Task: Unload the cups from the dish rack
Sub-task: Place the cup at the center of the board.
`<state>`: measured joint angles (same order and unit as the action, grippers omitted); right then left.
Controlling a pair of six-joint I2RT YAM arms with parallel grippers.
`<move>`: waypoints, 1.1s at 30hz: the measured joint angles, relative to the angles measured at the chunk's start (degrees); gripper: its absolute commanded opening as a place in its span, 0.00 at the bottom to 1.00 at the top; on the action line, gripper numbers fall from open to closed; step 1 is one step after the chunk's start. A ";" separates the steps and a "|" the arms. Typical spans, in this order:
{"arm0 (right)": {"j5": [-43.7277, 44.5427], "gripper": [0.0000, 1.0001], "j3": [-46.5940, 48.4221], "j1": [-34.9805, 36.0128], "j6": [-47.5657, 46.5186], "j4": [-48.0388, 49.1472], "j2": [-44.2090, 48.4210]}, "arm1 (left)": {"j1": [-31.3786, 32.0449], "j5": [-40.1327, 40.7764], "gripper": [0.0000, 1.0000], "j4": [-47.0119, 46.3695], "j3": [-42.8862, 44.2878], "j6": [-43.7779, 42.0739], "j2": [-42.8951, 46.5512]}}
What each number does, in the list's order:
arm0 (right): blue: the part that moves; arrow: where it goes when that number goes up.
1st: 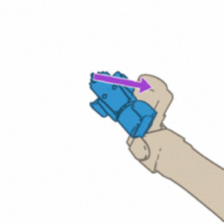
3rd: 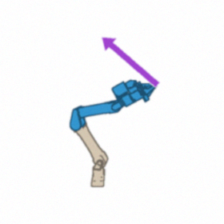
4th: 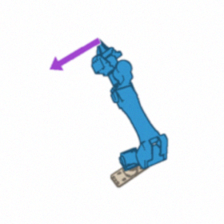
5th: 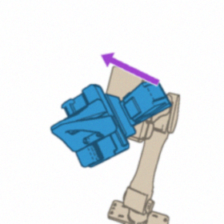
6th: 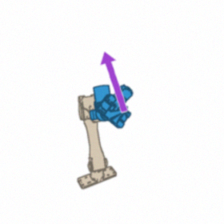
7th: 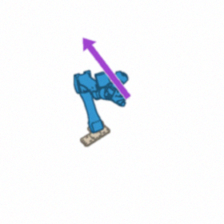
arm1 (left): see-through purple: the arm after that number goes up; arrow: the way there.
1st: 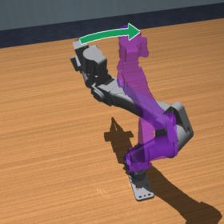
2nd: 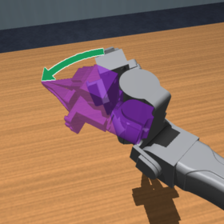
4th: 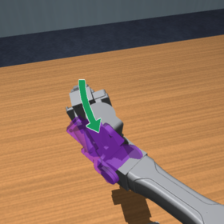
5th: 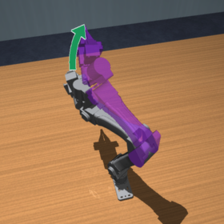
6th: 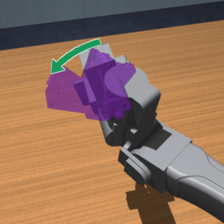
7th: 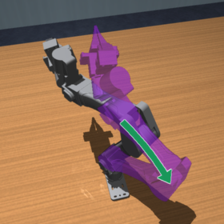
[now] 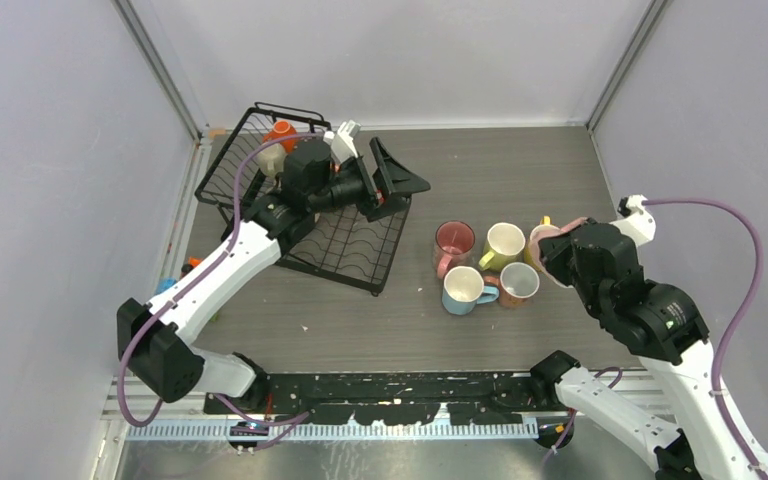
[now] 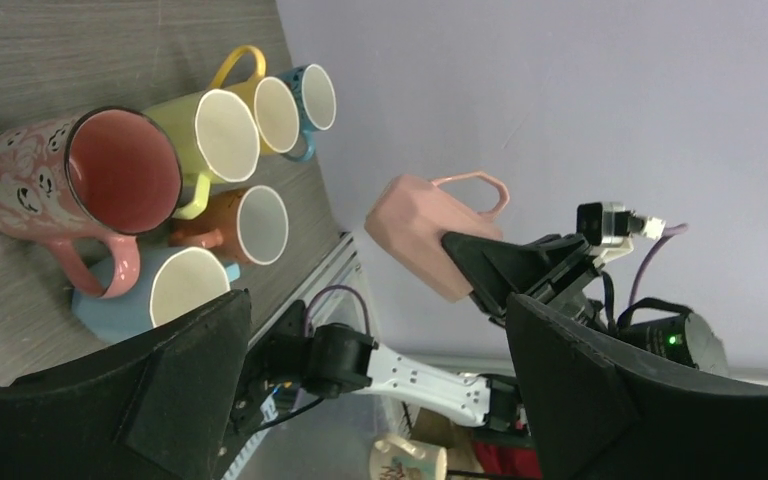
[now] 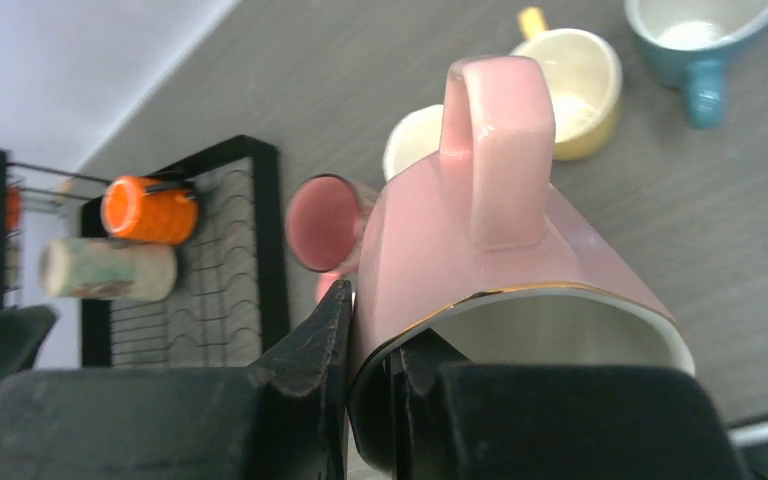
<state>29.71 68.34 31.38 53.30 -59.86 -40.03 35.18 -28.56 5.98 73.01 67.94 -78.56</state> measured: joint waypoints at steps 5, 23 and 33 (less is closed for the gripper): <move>5.73 0.00 2.16 0.00 5.27 -10.78 -1.29 | 1.44 -0.26 1.00 3.28 0.07 -4.15 0.98; 5.31 0.01 1.95 -16.28 11.21 -14.58 -12.61 | 3.17 -2.08 1.00 5.07 0.07 -6.93 1.88; -4.74 0.01 -3.82 -29.03 12.46 -8.41 -16.26 | 3.76 -2.58 1.00 5.11 0.07 -6.97 1.88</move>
<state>24.97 64.51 2.35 65.76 -68.27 -56.29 38.94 -31.14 11.09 73.08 60.97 -76.69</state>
